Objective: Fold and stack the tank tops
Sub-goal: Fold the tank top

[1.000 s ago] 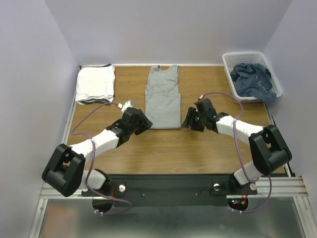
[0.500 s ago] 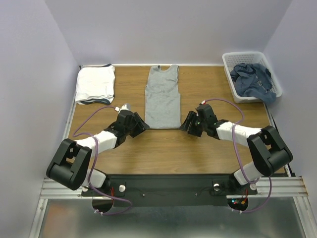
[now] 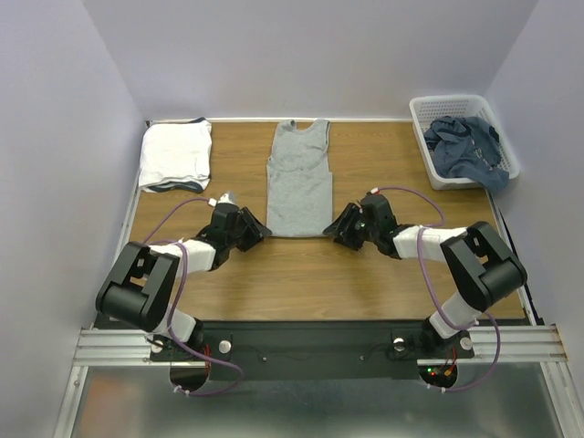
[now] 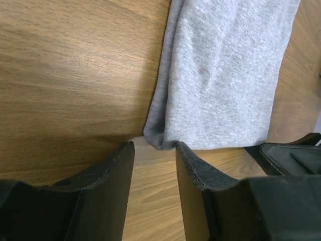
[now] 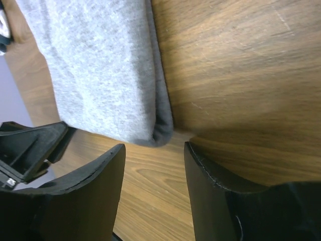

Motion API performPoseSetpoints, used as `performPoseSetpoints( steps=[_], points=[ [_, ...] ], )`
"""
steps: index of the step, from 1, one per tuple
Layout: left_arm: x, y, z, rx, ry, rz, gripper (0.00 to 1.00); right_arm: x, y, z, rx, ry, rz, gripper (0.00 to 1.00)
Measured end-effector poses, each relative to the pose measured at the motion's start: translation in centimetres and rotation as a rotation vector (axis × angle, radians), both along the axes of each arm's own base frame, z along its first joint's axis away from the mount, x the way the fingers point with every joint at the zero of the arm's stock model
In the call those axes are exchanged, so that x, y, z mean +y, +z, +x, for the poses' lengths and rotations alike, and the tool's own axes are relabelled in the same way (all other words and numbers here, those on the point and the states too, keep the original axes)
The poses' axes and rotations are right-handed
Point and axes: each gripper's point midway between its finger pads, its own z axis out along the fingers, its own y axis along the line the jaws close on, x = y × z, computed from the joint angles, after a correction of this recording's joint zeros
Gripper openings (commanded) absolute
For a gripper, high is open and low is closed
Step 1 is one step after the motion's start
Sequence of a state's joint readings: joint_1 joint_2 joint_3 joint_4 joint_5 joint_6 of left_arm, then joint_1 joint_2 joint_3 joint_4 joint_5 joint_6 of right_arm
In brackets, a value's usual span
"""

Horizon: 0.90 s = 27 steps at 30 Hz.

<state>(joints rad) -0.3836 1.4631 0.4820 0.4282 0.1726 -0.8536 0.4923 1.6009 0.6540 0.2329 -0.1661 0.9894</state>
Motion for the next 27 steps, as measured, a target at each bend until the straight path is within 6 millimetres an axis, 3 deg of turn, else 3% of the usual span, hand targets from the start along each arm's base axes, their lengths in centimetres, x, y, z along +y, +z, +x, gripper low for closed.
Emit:
performPoseSetpoints(
  steps=[11, 20, 24, 25, 27],
  points=[
    [-0.9, -0.1, 1.1, -0.028, -0.020, -0.044, 0.47, -0.1, -0.4, 0.4, 0.000, -0.046, 0.026, 0.47],
    [-1.3, -0.5, 1.3, -0.027, -0.030, -0.059, 0.33, -0.2, -0.8, 0.8, -0.013, -0.054, 0.013, 0.33],
    [-1.3, -0.8, 1.2, -0.020, -0.030, -0.057, 0.17, -0.4, -1.0, 1.2, -0.025, -0.052, -0.018, 0.20],
    [-1.3, -0.8, 1.2, -0.018, -0.031, -0.057, 0.10, -0.5, -1.1, 1.2, -0.025, -0.049, -0.025, 0.12],
    [-1.5, -0.9, 1.1, -0.016, -0.036, -0.057, 0.01, -0.6, -1.3, 1.2, -0.029, -0.043, -0.041, 0.05]
  ],
)
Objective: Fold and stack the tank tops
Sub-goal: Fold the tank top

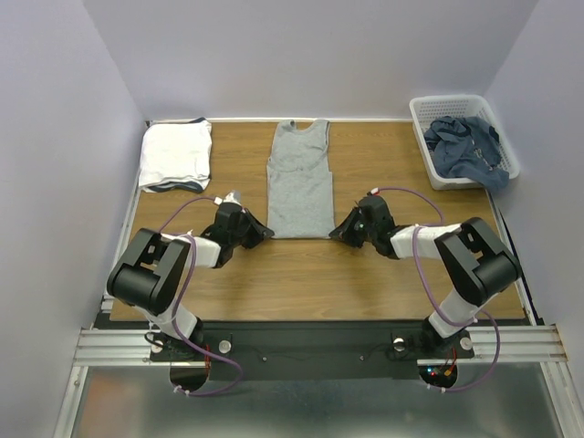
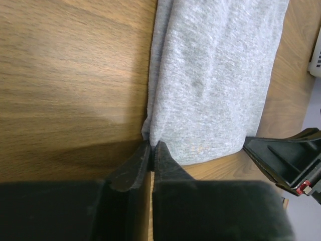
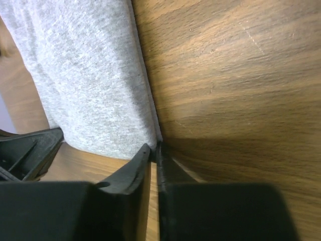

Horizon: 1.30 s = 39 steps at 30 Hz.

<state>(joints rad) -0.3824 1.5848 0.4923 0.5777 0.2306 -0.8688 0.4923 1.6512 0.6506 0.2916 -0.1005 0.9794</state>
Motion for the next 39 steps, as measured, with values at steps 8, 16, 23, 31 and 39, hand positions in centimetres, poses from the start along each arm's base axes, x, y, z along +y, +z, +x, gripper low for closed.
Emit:
performPoseSetpoints(
  steps=[8, 16, 23, 31, 39],
  points=[
    [-3.0, 0.0, -2.7, 0.018, -0.092, 0.006, 0.00, -0.3, 0.4, -1.8, -0.019, 0.061, -0.094, 0.00],
    [-4.0, 0.3, -11.5, 0.094, -0.190, 0.026, 0.00, -0.6, 4.0, -10.3, -0.112, 0.195, -0.121, 0.00],
    [-5.3, 5.0, -17.8, 0.050, -0.254, -0.069, 0.00, -1.2, 8.5, -16.7, -0.189, 0.270, -0.032, 0.00],
    [-5.9, 8.7, -21.1, 0.065, -0.263, -0.043, 0.00, -2.9, 12.2, -17.8, -0.201, 0.253, -0.048, 0.00],
    [-6.3, 17.0, -14.8, -0.123, -0.103, -0.067, 0.00, -1.5, 19.3, -12.5, -0.353, 0.178, -0.172, 0.01]
  ],
)
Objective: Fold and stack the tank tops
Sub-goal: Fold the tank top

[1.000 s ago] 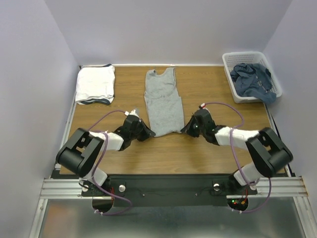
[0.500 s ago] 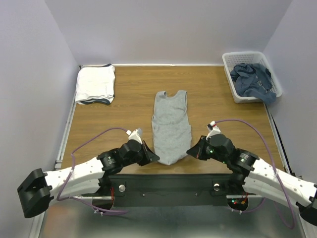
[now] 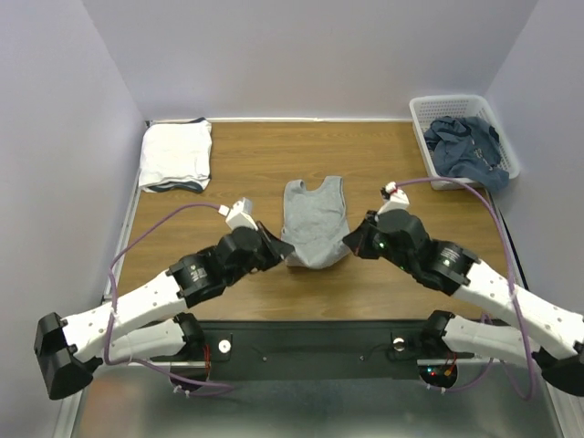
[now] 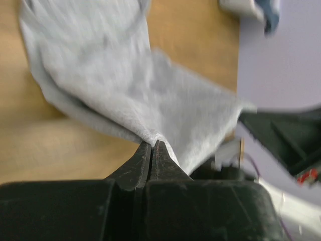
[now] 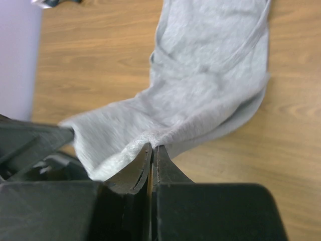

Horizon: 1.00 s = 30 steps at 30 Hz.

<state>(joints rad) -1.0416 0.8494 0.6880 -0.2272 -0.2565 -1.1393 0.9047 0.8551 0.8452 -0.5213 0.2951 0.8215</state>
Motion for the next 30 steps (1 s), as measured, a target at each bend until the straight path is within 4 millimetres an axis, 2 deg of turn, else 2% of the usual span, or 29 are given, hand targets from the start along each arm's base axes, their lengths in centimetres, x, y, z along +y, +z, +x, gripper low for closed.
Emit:
performPoseSetpoints(
  steps=[3, 5, 7, 10, 13, 14, 17, 18, 19, 20, 22, 24, 25, 26, 28, 30],
  points=[
    [1.8, 0.0, 4.4, -0.030, 0.103, 0.028, 0.00, 1.0, -0.1, 2.4, -0.032, -0.018, -0.098, 0.01],
    [3.5, -1.0, 7.2, -0.031, 0.174, 0.075, 0.00, 1.6, -0.8, 3.9, -0.038, -0.024, -0.158, 0.01],
    [4.1, -1.7, 9.1, -0.022, 0.193, 0.112, 0.00, 1.9, -1.5, 5.9, -0.041, -0.033, -0.212, 0.00],
    [3.9, -1.7, 12.4, -0.035, 0.206, 0.129, 0.00, 0.9, -1.8, 9.6, -0.041, -0.078, -0.227, 0.00],
    [3.2, -1.1, 16.5, -0.061, 0.208, 0.110, 0.00, -1.3, -2.5, 15.0, -0.030, -0.159, -0.232, 0.01],
    [2.9, -1.2, 17.6, -0.065, 0.208, 0.107, 0.00, -1.8, -2.8, 16.1, -0.025, -0.173, -0.233, 0.01],
    [2.0, -1.9, 21.5, -0.070, 0.195, 0.096, 0.00, -2.5, -4.9, 20.2, 0.006, -0.189, -0.234, 0.00],
    [1.6, -1.5, 22.8, -0.087, 0.188, 0.081, 0.00, -2.6, -5.9, 21.3, 0.023, -0.190, -0.232, 0.00],
    [1.8, -3.2, 24.2, -0.060, 0.196, 0.098, 0.00, -2.7, -6.8, 22.4, 0.040, -0.186, -0.226, 0.01],
    [1.6, -3.9, 26.0, -0.058, 0.191, 0.097, 0.00, -3.0, -7.7, 23.4, 0.055, -0.190, -0.221, 0.01],
    [1.2, -5.6, 29.6, -0.051, 0.183, 0.095, 0.09, -3.5, -9.7, 25.9, 0.085, -0.200, -0.208, 0.07],
    [0.8, -7.2, 33.6, -0.070, 0.177, 0.075, 0.26, -3.8, -12.0, 28.8, 0.108, -0.209, -0.201, 0.30],
    [0.7, -8.4, 34.8, -0.070, 0.169, 0.063, 0.44, -3.9, -12.9, 30.0, 0.114, -0.210, -0.197, 0.41],
    [0.6, -9.5, 35.9, -0.076, 0.155, 0.043, 0.49, -4.0, -14.1, 31.1, 0.126, -0.206, -0.195, 0.57],
    [1.0, -11.8, 36.5, -0.048, 0.148, 0.025, 0.53, -4.0, -15.5, 32.0, 0.142, -0.203, -0.191, 0.63],
    [1.6, -13.2, 36.7, -0.025, 0.143, 0.020, 0.56, -3.9, -15.9, 32.6, 0.147, -0.192, -0.196, 0.68]
  ],
)
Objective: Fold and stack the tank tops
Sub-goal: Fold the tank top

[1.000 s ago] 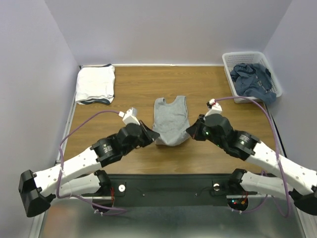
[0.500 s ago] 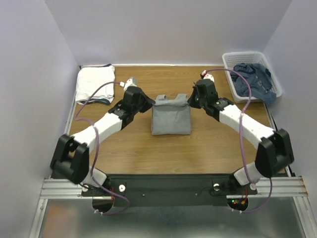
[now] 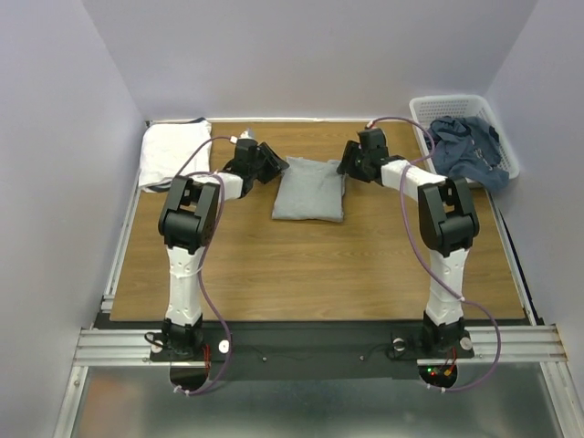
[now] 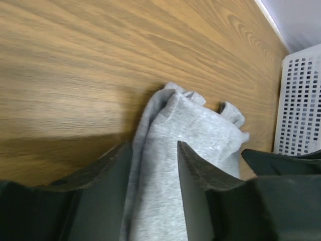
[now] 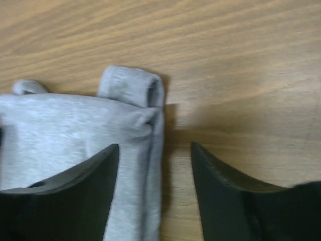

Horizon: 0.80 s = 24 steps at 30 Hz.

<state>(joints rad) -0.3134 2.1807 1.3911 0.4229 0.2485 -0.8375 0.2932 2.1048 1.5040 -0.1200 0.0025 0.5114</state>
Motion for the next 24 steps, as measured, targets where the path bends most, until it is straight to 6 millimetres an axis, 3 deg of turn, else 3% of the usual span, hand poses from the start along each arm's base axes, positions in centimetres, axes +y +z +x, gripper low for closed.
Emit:
performPoseSetpoints(
  steps=[2, 5, 9, 13, 16, 19, 22, 24],
  points=[
    [0.5, 0.1, 0.2, -0.008, 0.000, -0.001, 0.58, 0.3, 0.7, 0.4, -0.017, 0.008, 0.002, 0.70],
    [0.6, 2.5, 0.7, -0.070, -0.004, -0.006, 0.59, 0.6, 2.9, 1.4, -0.069, 0.015, 0.012, 0.70],
    [1.4, 8.3, 0.7, -0.176, 0.015, -0.001, 0.56, 0.3, 5.7, 1.0, -0.112, 0.009, 0.015, 0.66],
    [2.7, 13.9, -0.7, -0.256, 0.066, 0.028, 0.47, 0.4, 8.4, -2.1, -0.135, 0.010, 0.014, 0.52],
    [3.6, 15.6, -1.5, -0.270, 0.110, 0.057, 0.45, 1.6, 9.3, -4.3, -0.147, 0.031, 0.001, 0.48],
    [3.9, 14.0, -3.9, -0.213, 0.126, 0.083, 0.46, 4.8, 8.5, -7.5, -0.124, 0.105, -0.008, 0.42],
    [4.7, 9.3, -7.7, -0.097, 0.137, 0.117, 0.50, 7.0, 6.1, -10.0, -0.070, 0.166, -0.022, 0.39],
    [5.3, 6.1, -10.3, -0.017, 0.137, 0.143, 0.52, 7.0, 4.0, -11.0, -0.025, 0.174, -0.035, 0.38]
  ],
)
